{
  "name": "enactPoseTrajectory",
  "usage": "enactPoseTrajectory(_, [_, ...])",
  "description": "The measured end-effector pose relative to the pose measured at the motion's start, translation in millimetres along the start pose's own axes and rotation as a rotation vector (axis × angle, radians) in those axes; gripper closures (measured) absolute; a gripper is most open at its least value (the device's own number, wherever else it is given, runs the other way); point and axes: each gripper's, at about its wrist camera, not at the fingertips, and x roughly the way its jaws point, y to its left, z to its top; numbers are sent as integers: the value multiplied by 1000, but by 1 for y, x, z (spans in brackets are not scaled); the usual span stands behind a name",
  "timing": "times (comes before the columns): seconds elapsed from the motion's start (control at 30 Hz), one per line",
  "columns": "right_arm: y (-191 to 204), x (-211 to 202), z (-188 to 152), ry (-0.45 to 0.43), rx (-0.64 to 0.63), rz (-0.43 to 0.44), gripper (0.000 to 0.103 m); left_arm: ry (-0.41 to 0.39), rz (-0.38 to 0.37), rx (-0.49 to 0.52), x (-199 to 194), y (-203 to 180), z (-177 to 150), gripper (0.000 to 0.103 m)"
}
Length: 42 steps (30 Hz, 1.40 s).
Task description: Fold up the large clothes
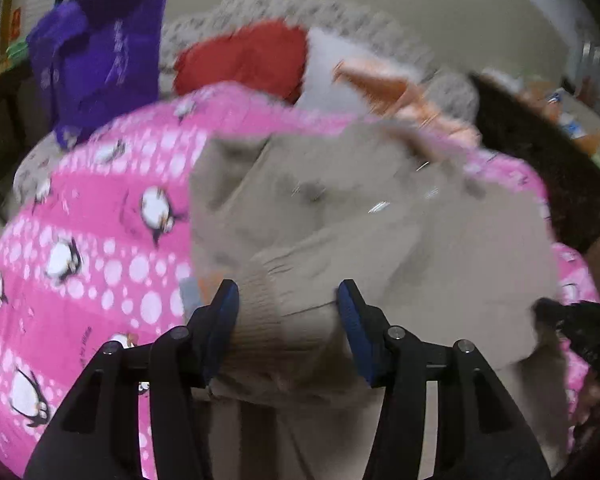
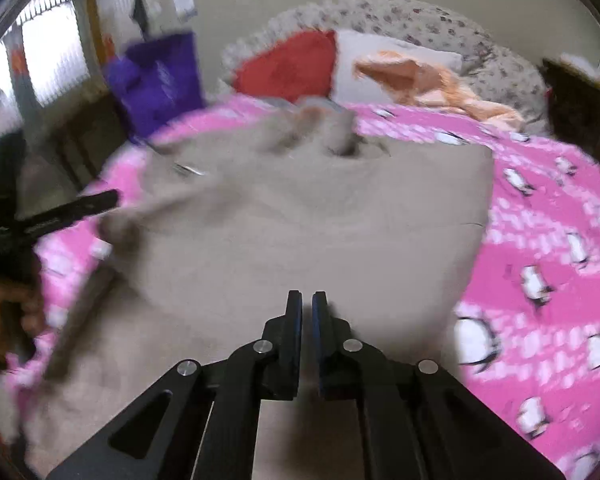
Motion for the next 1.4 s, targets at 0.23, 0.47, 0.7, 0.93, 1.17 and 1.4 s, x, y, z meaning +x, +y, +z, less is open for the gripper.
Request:
enactPoseTrajectory(0.23, [-47,24,-29,43,84,26,103,21,95,-21,32,2,-7,46])
enactPoseTrajectory(0.47, [-60,-22,-16,-118,181,122,100,12,57,-56,38,11,-23,31])
enactPoseTrajectory(0.7, [-75,24,-2,74,203,32,103,26,61,-19,42,3,-25,21])
enactPoseTrajectory(0.93, [-68,-32,50,-151,276,60,94,31,71,-21,45,0,-23,21])
enactPoseTrajectory(1.17, [-81,69,68,-34,267,-137,97,37,67,-22,47,0,-23,18])
enactPoseTrajectory(1.4, [-69,49,73,7,240,-227,84,41,72,-23,48,-1,-22,17])
